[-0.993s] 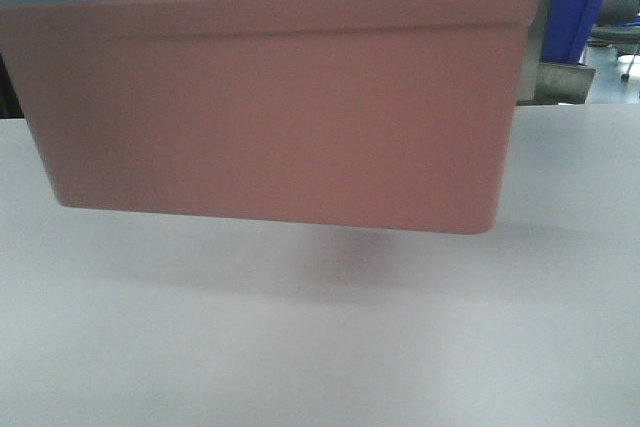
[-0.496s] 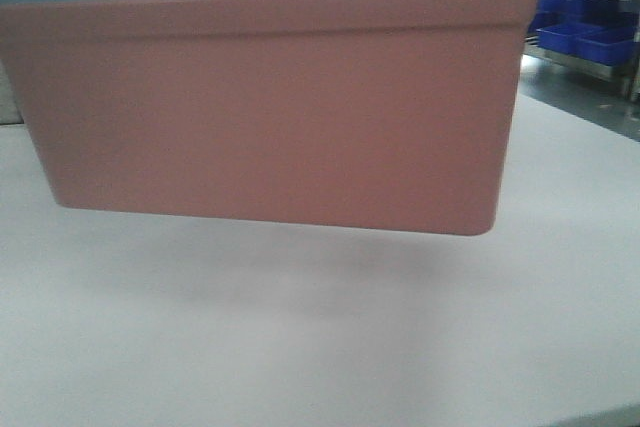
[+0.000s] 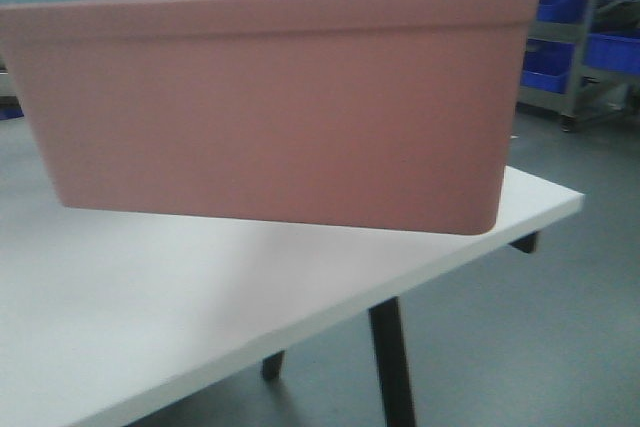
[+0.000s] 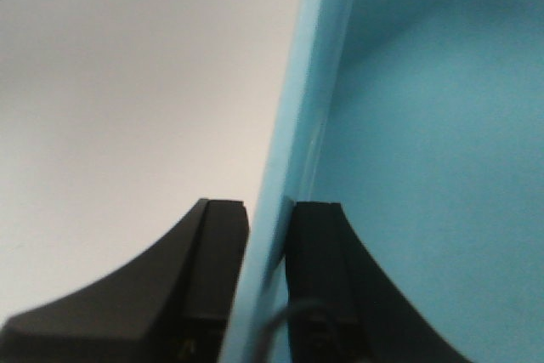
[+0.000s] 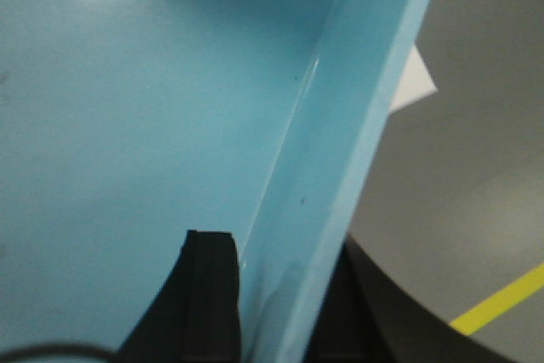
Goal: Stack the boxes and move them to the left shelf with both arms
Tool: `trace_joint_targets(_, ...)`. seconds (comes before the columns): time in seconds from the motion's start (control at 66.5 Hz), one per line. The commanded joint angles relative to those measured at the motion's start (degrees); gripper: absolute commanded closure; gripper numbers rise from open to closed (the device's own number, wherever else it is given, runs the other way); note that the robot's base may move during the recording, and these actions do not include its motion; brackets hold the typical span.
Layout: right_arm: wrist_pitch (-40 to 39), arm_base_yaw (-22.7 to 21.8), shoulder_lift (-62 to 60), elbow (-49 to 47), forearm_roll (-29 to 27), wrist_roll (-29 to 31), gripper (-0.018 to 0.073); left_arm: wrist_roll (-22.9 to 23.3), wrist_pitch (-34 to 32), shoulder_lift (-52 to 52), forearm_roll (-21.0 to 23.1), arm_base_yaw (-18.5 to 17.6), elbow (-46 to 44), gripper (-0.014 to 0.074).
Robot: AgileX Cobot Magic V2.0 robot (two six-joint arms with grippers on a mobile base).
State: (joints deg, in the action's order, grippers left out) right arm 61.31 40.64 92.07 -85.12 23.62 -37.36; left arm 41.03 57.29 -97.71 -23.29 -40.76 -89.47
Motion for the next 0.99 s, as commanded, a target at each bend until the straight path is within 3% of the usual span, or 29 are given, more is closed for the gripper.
trace_joint_targets(0.0,-12.5,1.2,-2.4,-2.3,-2.4,-1.3,0.0503,0.5,-10.0,3.0,3.6,-2.8,-2.6,0.0599)
trace_joint_targets(0.978,-12.5,1.2,-2.4,-2.3,-2.4,-1.3,0.0503,0.5,-10.0,3.0,3.6,-2.8,-2.6,0.0599)
